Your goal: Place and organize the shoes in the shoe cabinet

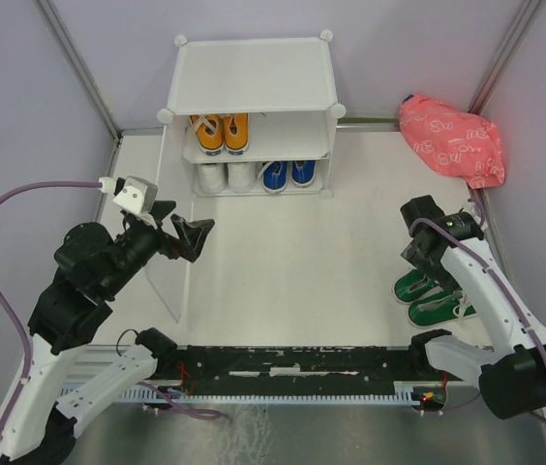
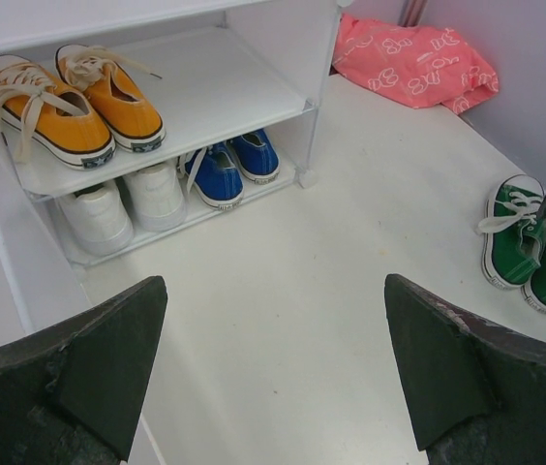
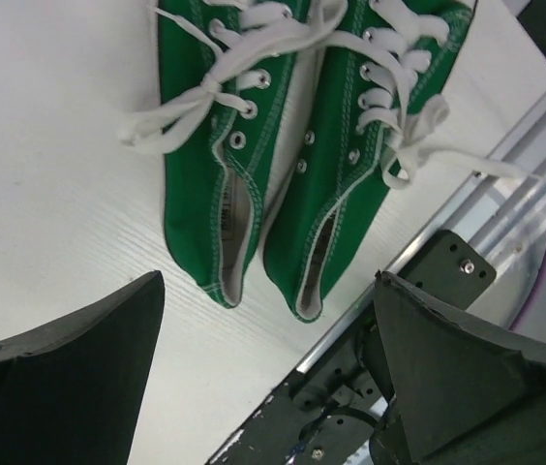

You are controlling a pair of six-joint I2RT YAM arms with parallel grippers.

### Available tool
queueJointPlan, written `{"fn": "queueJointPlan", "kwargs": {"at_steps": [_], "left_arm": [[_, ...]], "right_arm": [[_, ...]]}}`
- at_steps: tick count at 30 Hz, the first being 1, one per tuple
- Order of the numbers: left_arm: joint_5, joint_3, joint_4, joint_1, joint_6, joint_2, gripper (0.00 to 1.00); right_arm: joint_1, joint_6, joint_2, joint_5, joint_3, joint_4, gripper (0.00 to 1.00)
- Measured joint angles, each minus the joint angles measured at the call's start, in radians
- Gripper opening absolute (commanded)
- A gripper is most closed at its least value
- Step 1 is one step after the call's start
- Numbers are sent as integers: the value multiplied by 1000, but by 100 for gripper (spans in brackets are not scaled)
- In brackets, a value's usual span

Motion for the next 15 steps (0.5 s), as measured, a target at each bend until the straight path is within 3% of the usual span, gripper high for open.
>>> {"fn": "queueJointPlan", "kwargs": {"at_steps": [8,15], "left_arm": [[7,-42,11,0,0,-2,99],[7,-56,21,0,0,8,99]], "right_arm": [[-193,-10,17,-168,-167,45,91],[-281,-53,63,-220,-242,188,76]]}}
